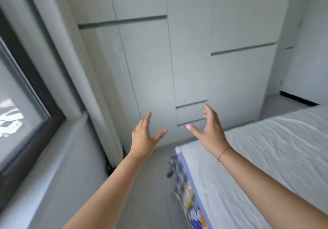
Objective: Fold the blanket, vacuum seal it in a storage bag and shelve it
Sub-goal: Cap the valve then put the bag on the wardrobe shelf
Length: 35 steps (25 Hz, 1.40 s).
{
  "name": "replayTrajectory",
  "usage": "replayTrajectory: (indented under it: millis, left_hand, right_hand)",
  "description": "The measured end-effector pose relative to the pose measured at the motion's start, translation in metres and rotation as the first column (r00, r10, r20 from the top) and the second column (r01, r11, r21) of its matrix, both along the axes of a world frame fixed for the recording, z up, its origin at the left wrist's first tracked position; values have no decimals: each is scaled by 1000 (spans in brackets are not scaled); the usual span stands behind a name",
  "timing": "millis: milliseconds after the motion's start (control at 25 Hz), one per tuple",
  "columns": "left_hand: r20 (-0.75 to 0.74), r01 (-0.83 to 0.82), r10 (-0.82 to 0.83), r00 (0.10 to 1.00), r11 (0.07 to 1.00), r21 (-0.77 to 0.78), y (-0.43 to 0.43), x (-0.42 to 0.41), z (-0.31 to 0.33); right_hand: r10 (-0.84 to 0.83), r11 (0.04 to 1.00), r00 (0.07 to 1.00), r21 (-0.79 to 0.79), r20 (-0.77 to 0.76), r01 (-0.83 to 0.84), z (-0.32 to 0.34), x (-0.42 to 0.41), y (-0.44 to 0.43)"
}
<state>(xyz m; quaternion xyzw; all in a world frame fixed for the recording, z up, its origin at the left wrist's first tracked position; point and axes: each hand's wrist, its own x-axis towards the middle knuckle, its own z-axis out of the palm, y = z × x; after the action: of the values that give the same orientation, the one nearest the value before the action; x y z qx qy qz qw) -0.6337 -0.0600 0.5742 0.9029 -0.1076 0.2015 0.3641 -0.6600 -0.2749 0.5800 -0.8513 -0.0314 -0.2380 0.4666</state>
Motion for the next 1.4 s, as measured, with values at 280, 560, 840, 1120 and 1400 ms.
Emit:
replayTrajectory:
  millis: [280, 560, 840, 1120, 1400]
  left_hand:
    - [35, -122, 130, 991, 979, -163, 90, 180, 65]
    - [77, -111, 146, 986, 931, -348, 127, 387, 162]
    - [71, -71, 137, 988, 811, -581, 174, 561, 237]
    - [51, 23, 40, 998, 532, -847, 230, 751, 292]
    - [179, 210, -192, 965, 153, -966, 234, 860, 334]
  right_hand:
    - [124, 989, 989, 70, 84, -130, 53, 202, 84]
    - [245, 954, 953, 132, 180, -270, 133, 429, 137]
    - [342, 900, 909, 197, 238, -390, 207, 621, 201]
    - [461, 724, 860, 468, 218, -507, 276, 786, 263]
    - [505, 377, 799, 749, 327, -545, 316, 906, 298]
